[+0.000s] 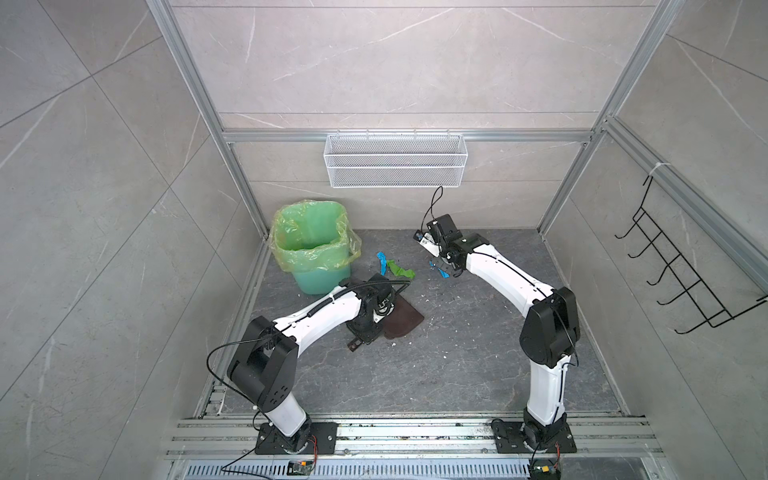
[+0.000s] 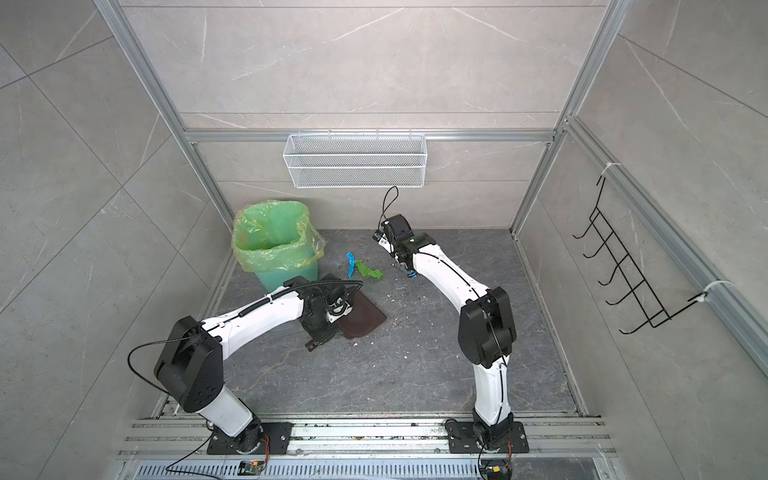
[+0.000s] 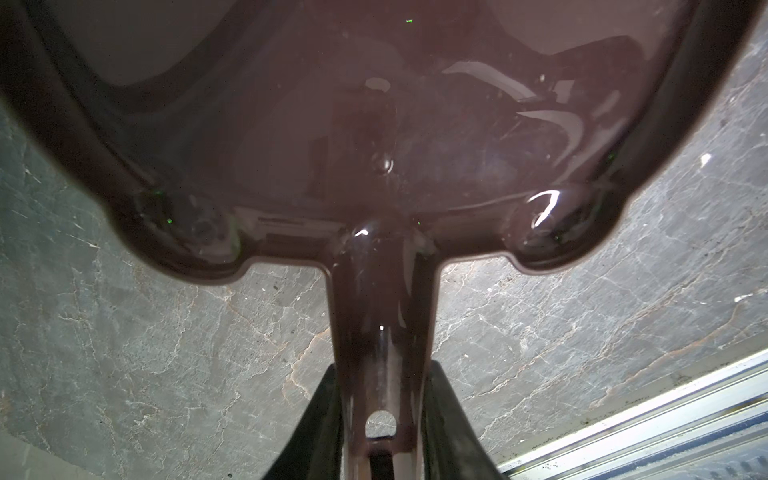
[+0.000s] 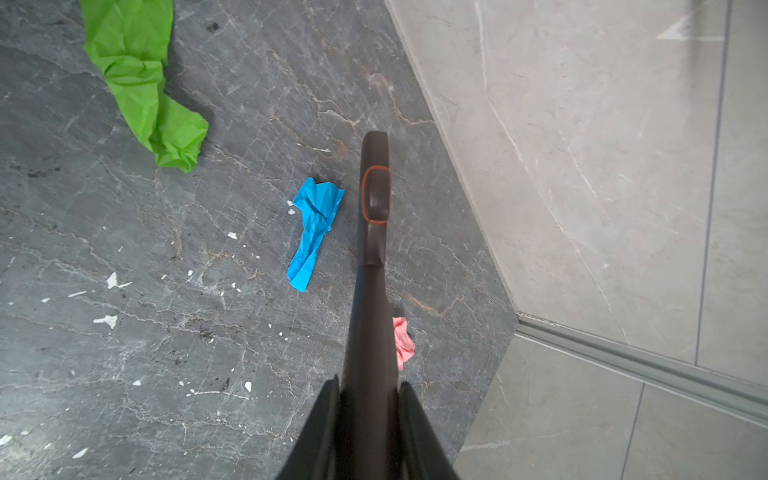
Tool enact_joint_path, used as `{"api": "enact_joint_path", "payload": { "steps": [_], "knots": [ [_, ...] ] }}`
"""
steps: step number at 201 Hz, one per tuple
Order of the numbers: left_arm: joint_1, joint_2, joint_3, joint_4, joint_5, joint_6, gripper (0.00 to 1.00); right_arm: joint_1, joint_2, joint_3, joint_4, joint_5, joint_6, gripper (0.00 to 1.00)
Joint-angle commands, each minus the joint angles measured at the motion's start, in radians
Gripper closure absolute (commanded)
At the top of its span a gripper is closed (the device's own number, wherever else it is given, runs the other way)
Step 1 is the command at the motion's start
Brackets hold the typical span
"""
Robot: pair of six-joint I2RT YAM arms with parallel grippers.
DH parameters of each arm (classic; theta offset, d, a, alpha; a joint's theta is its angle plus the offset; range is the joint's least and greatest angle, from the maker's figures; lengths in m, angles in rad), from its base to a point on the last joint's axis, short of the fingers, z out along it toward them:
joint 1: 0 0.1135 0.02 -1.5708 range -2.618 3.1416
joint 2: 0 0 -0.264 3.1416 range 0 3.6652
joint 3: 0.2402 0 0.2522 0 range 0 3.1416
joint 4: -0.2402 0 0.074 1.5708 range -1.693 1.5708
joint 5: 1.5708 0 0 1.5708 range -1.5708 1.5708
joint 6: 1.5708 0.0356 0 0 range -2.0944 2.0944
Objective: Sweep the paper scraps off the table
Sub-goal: 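Lower the dustpan to the table while the right gripper moves the broom, then sweep the blue scrap with the broom toward the dustpan held by the left gripper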
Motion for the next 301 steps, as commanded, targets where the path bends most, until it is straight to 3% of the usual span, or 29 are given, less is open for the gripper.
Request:
{"api": "enact_joint_path", "payload": {
  "steps": [1, 57, 154, 189, 242, 270, 301],
  "knots": [
    [-0.005, 0.012, -0.008, -0.011, 0.026, 0.005, 1.0, 0.012, 0.011, 0.055, -0.01, -0.006, -0.024, 1.0],
    [-0.004, 0.017, -0.026, 0.0, 0.033, 0.016, 1.0, 0.033, 0.006, 0.073, -0.153, -0.137, 0.005, 1.0],
    [0.004, 0.022, -0.056, 0.017, 0.036, 0.012, 1.0, 0.069, -0.023, 0.064, -0.363, -0.202, 0.075, 1.0],
    [0.005, 0.038, -0.052, 0.022, 0.044, 0.017, 1.0, 0.083, -0.086, 0.018, -0.392, -0.225, 0.119, 1.0],
    [0.005, 0.034, -0.05, 0.02, 0.052, 0.06, 1.0, 0.083, -0.226, -0.025, -0.409, -0.372, 0.161, 1.0],
    [0.005, 0.033, -0.055, 0.018, 0.068, 0.073, 1.0, 0.083, -0.278, -0.044, -0.384, -0.342, 0.166, 1.0],
    [0.005, 0.032, -0.055, 0.012, 0.072, 0.081, 1.0, 0.083, -0.273, -0.03, -0.341, -0.194, 0.181, 1.0]
  ]
}}
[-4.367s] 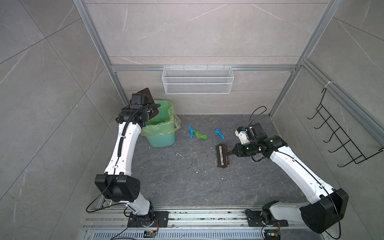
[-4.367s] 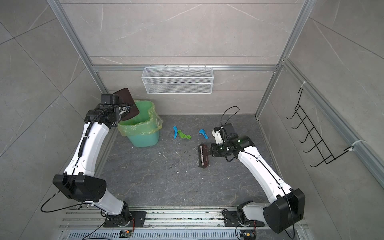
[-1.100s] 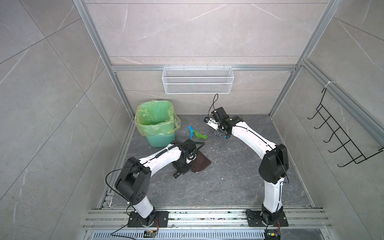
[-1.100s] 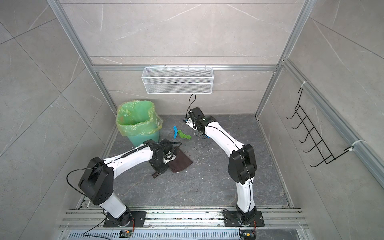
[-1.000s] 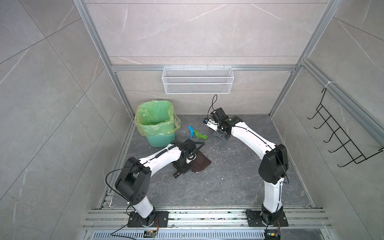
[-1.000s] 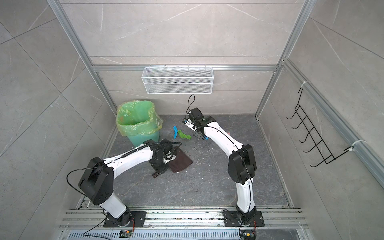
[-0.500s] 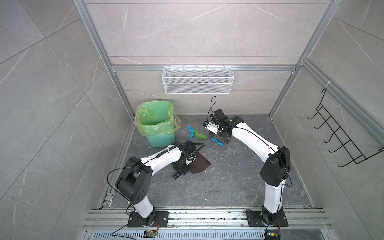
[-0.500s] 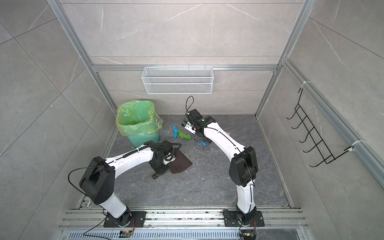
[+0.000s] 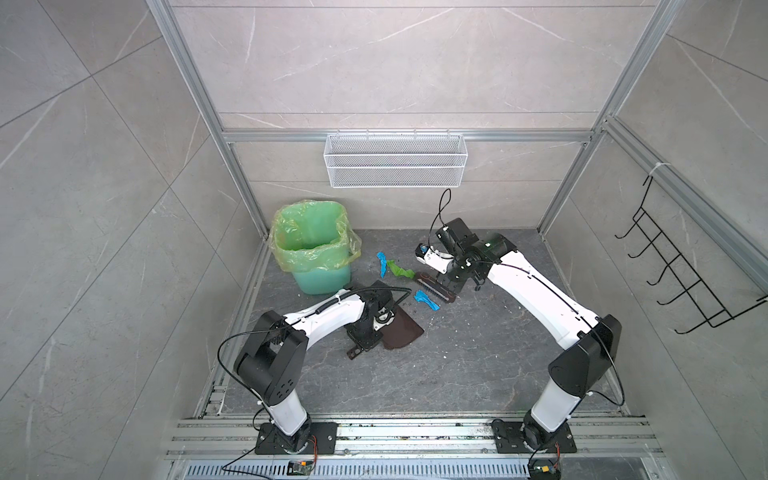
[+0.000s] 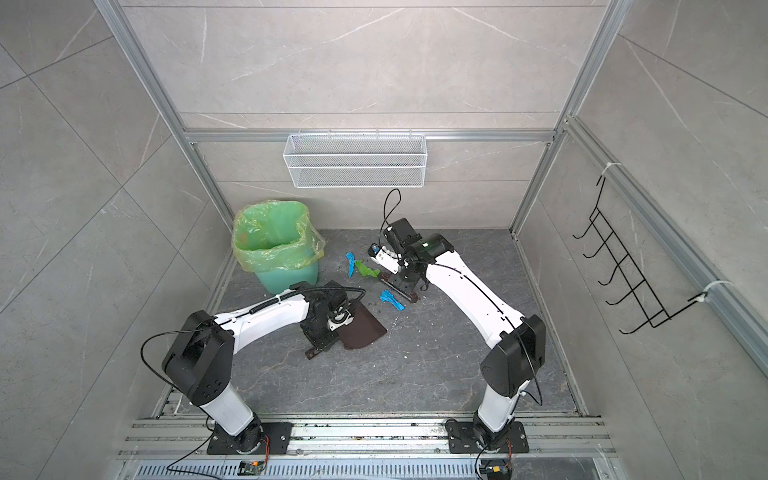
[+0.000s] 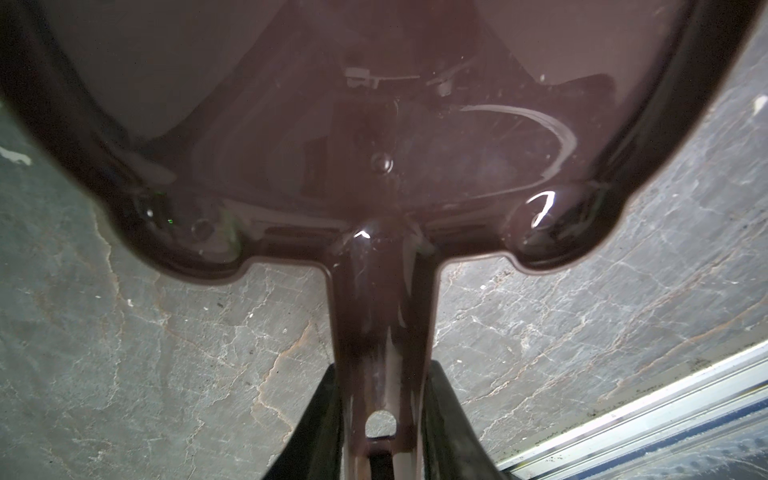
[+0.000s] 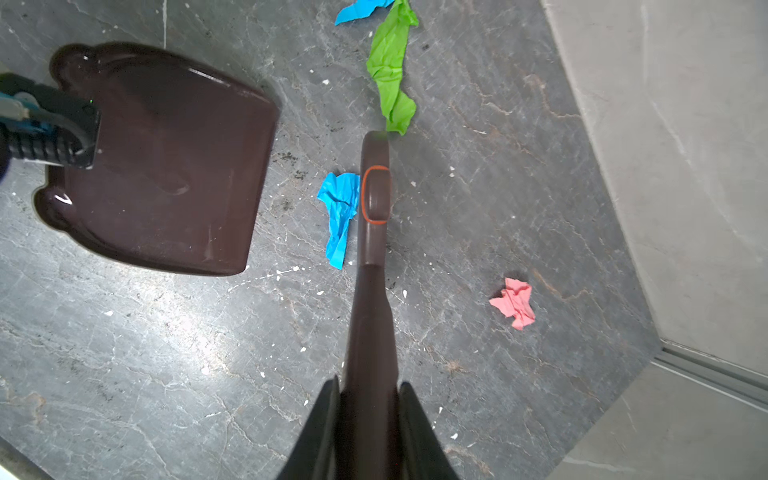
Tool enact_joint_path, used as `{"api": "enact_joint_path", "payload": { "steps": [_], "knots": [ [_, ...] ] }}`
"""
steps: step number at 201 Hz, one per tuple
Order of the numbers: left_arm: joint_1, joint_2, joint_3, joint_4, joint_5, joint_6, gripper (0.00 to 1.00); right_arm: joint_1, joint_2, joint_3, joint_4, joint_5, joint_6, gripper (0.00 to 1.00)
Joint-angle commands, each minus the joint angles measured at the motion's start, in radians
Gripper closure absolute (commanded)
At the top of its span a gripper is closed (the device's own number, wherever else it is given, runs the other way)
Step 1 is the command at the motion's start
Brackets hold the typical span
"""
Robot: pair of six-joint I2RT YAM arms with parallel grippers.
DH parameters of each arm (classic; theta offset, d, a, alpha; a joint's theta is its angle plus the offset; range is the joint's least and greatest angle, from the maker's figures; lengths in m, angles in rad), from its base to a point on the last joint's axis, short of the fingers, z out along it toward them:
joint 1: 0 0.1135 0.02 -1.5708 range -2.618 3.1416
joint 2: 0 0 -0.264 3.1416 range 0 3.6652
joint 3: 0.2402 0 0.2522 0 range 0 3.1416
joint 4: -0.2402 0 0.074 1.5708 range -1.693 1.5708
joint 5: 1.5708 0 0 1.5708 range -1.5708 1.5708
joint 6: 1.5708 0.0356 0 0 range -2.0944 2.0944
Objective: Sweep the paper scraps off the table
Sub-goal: 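Sweep the blue scrap with the broom toward the dustpan held by the left gripper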
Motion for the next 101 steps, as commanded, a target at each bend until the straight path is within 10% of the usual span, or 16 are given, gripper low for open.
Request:
{"api": "enact_joint_path", "payload": {
  "steps": [1, 101],
  "knots": [
    [0.004, -0.014, 0.001, -0.011, 0.025, 0.024, 1.0, 0.005, -0.015, 0.007, 0.032, 0.111, 0.034, 1.0],
    [0.003, -0.008, 0.0, -0.006, 0.032, 0.015, 1.0, 0.037, 0.053, 0.004, -0.036, 0.103, 0.116, 1.0]
  ]
}}
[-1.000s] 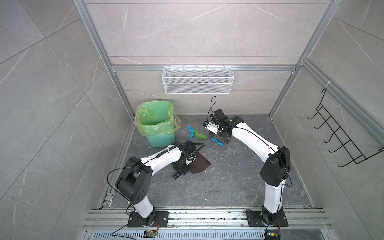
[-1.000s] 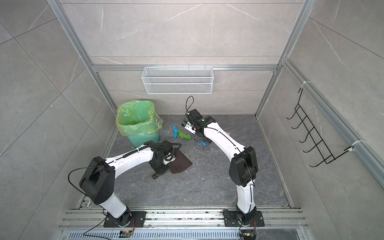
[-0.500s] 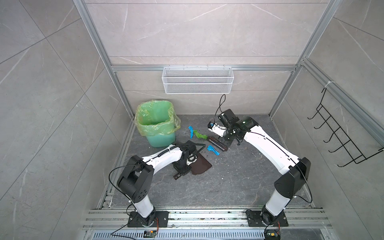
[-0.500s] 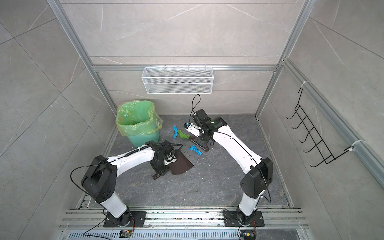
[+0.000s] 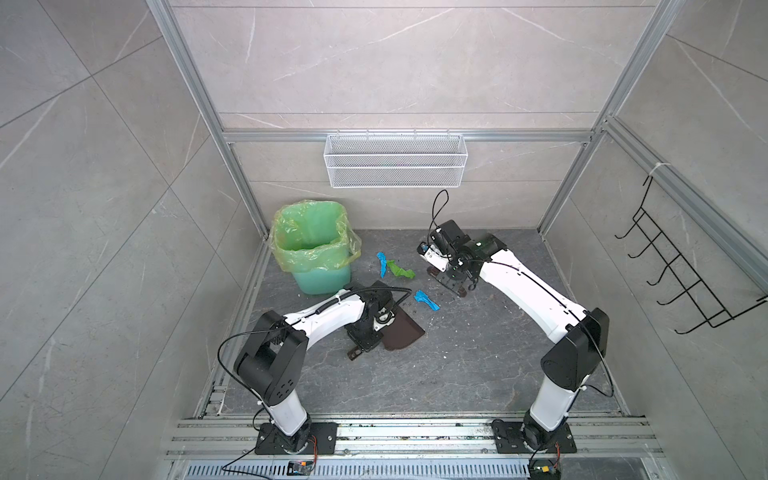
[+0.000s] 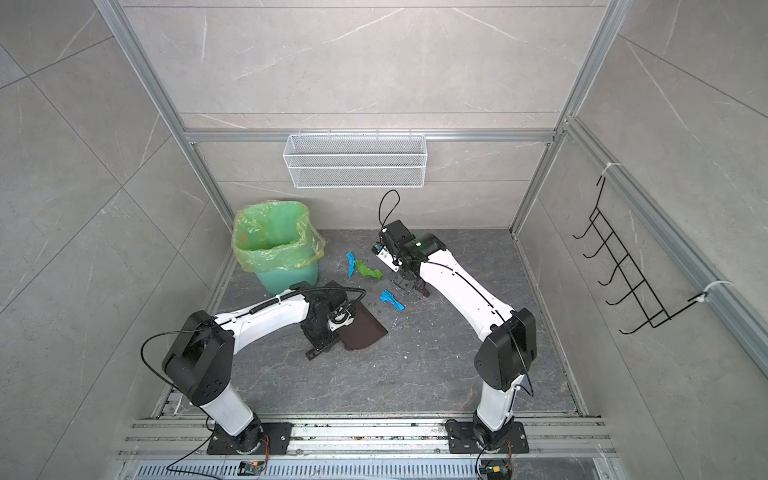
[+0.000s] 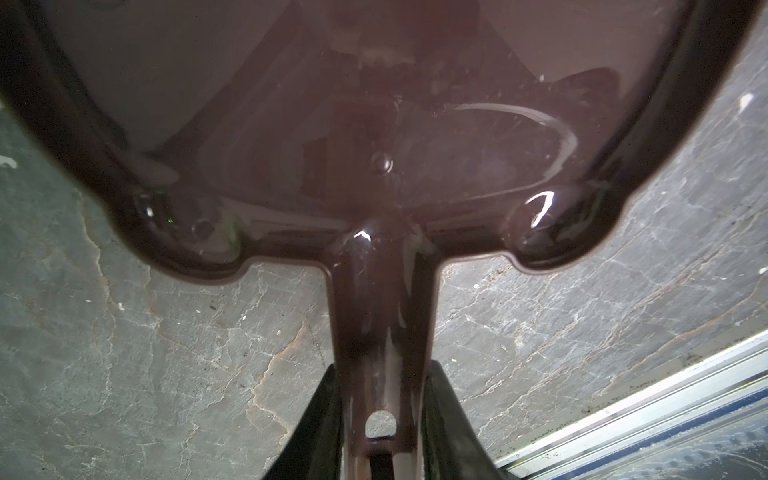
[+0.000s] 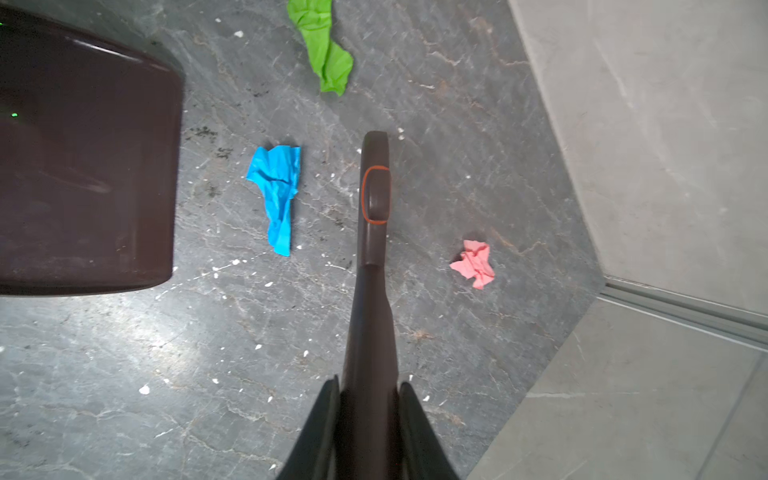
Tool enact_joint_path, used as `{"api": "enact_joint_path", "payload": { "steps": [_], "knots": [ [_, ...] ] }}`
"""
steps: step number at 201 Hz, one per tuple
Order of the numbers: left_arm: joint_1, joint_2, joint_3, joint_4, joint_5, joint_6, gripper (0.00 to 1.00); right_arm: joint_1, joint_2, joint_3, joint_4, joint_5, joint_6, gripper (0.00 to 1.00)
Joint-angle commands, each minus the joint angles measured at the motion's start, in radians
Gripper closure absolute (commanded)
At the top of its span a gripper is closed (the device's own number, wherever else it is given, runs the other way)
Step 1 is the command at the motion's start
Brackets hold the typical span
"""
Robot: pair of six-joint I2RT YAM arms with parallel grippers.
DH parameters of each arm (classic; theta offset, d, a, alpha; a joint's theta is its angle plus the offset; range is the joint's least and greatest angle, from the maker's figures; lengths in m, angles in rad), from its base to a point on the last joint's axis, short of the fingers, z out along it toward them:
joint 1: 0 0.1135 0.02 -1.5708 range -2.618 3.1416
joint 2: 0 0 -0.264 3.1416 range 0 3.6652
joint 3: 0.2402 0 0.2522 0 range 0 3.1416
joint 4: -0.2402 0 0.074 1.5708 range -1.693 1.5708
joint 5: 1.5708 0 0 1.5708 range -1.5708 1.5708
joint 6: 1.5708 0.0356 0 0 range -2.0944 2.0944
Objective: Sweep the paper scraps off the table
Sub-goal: 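Sweep the blue scrap with the broom toward the dustpan held by the left gripper, then push the blue scrap with the broom into the dustpan held by the left gripper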
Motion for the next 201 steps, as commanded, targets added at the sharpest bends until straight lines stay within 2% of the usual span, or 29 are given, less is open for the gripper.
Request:
{"api": "enact_joint_path", "payload": {
  "steps": [1, 75, 122, 154, 188, 201],
  "knots": [
    [0.003, -0.007, 0.0, -0.004, 0.022, 0.009, 1.0, 0.025, -0.009, -0.013, -0.03, -0.057, 0.05, 1.0],
    [0.003, 0.029, 0.027, 0.0, 0.031, 0.02, 1.0, 0.06, -0.116, -0.102, 0.016, -0.321, 0.134, 1.0],
    [0.003, 0.035, 0.027, 0.002, 0.033, 0.016, 1.0, 0.059, -0.196, -0.138, 0.073, -0.481, 0.145, 1.0],
    [0.002, 0.021, 0.007, 0.01, 0.034, 0.007, 1.0, 0.058, -0.254, -0.168, 0.122, -0.44, 0.158, 1.0],
    [0.001, 0.019, -0.001, 0.016, 0.036, 0.004, 1.0, 0.058, -0.25, -0.176, 0.159, -0.235, 0.184, 1.0],
    [0.001, 0.02, 0.001, 0.018, 0.036, 0.004, 1.0, 0.058, -0.219, -0.158, 0.147, -0.191, 0.192, 1.0]
  ]
}}
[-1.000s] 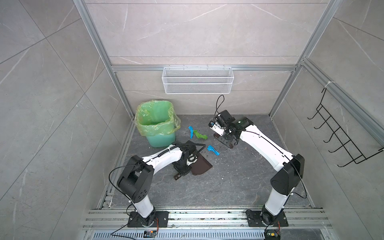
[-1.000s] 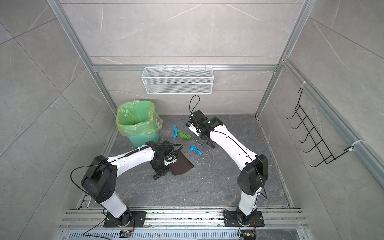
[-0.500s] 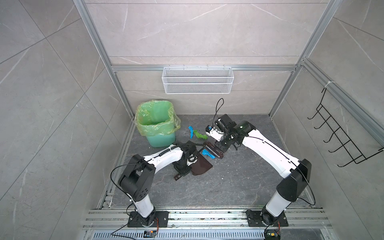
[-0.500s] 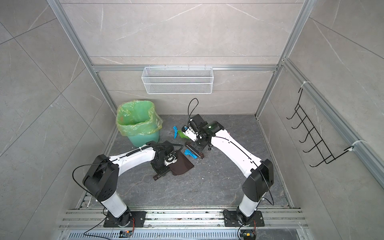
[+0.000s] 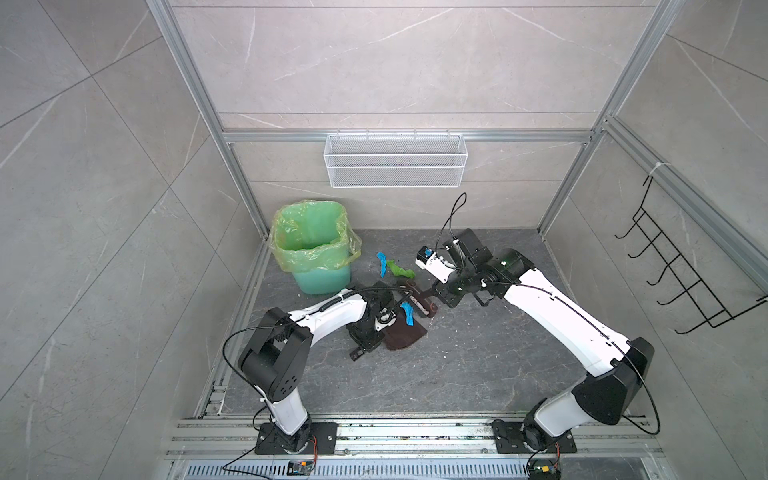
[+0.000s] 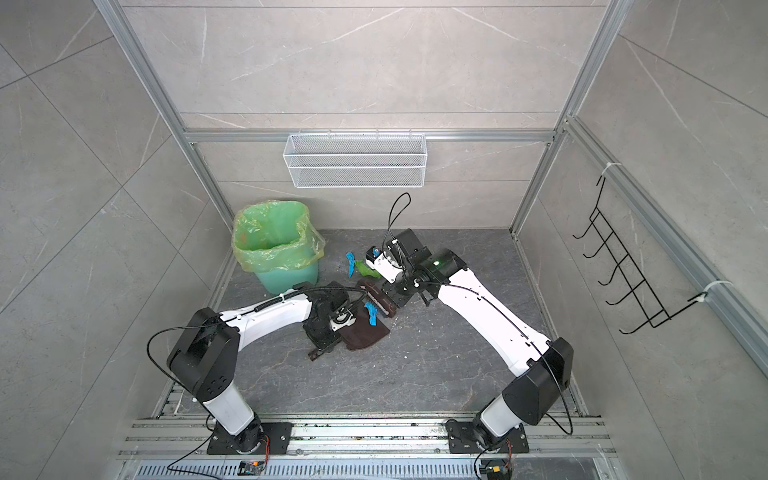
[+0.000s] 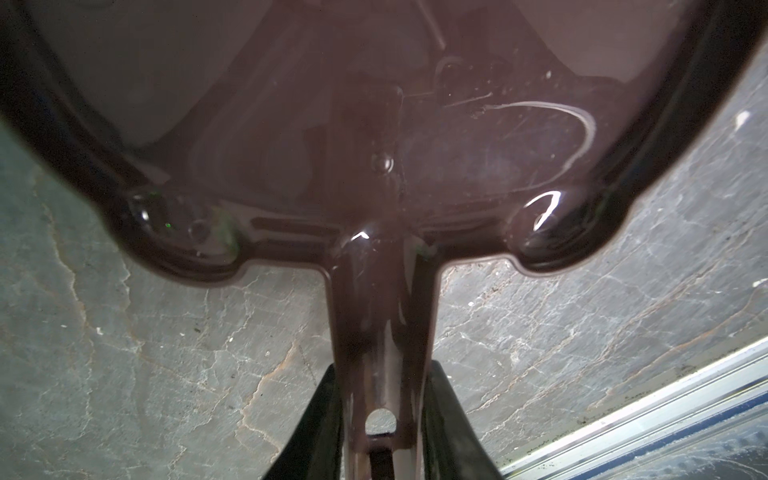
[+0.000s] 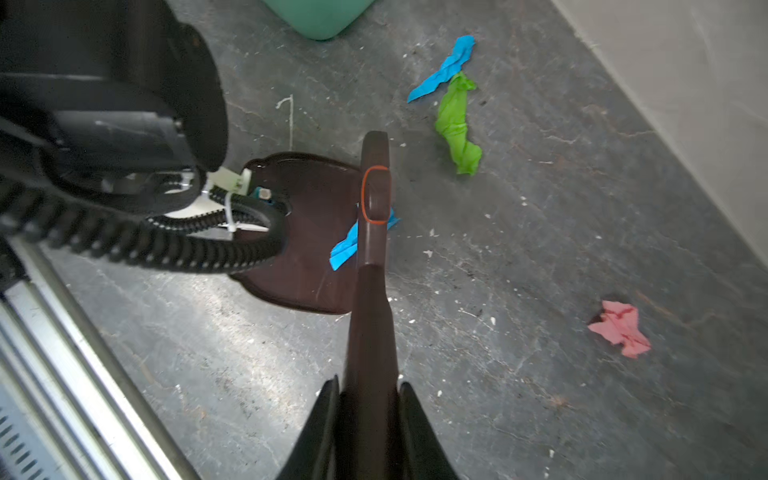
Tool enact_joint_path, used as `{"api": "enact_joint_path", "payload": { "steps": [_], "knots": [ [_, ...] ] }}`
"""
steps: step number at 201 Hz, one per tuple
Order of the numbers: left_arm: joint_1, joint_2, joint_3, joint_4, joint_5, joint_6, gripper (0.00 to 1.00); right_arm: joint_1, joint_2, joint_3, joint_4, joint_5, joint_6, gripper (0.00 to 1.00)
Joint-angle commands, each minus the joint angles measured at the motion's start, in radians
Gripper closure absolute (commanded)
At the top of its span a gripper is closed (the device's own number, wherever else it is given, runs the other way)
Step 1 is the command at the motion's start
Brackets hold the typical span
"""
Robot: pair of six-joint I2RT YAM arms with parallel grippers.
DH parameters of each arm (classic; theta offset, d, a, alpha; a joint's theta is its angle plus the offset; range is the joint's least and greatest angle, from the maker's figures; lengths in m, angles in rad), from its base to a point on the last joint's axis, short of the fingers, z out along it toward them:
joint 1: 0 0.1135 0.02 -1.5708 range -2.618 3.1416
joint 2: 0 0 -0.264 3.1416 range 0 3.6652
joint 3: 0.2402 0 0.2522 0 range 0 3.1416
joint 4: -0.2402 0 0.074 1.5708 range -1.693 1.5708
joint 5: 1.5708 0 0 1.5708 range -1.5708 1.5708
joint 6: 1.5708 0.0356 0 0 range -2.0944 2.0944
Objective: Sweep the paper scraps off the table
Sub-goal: 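Push the blue scrap with the broom into the dustpan held by the left gripper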
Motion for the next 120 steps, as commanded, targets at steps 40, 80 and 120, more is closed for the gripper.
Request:
{"api": "enact_joint_path", "payload": {
  "steps": [40, 80, 120],
  "knots": [
    [-0.001, 0.0, 0.009, 0.004, 0.023, 0.004, 1.0, 0.004, 0.098, 0.032, 0.118, 0.065, 0.057, 1.0],
    [-0.007, -0.002, 0.0, 0.013, 0.022, -0.007, 1.0, 0.004, 0.163, 0.099, 0.12, -0.141, 0.099, 1.0],
    [-0.007, -0.013, -0.019, 0.024, 0.021, -0.007, 1.0, 0.005, 0.087, 0.036, 0.174, -0.219, 0.115, 1.0]
  ]
}}
